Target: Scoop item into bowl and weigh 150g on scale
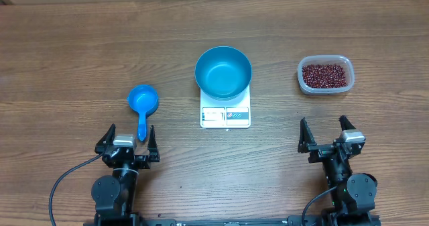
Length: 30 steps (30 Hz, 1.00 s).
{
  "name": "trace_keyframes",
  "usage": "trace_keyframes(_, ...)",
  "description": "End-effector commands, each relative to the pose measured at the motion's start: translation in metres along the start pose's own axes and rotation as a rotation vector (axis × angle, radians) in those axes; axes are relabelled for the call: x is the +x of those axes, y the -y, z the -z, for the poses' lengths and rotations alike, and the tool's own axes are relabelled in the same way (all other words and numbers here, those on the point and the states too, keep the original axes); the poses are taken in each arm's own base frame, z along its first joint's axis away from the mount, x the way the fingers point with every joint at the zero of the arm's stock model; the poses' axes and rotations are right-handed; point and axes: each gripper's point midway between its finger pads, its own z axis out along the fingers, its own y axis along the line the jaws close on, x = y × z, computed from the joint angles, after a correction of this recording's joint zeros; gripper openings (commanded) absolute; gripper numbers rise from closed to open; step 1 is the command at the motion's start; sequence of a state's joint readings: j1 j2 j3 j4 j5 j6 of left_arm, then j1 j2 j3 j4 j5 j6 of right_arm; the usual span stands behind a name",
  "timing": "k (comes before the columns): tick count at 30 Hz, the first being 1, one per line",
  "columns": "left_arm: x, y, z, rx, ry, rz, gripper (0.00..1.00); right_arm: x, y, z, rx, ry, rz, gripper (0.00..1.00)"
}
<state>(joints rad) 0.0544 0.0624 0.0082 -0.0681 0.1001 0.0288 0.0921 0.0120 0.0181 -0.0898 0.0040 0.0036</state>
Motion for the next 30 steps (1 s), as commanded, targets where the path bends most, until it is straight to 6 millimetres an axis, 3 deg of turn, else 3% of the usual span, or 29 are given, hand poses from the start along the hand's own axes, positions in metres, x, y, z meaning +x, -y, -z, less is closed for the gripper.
trace_keyframes(1,0.000,-0.002,0.000,-0.009,0.004,-0.016,1.00,0.001,0.000,0.000,0.000,0.005,0.009,1.00)
trace_keyframes(25,0.000,-0.002,0.000,-0.009,0.004,-0.016,1.00,0.001,0.000,0.000,0.000,0.005,0.009,1.00)
trace_keyframes(30,0.002,-0.019,0.001,-0.110,-0.010,-0.102,1.00,0.001,0.000,0.000,0.000,0.005,0.009,1.00)
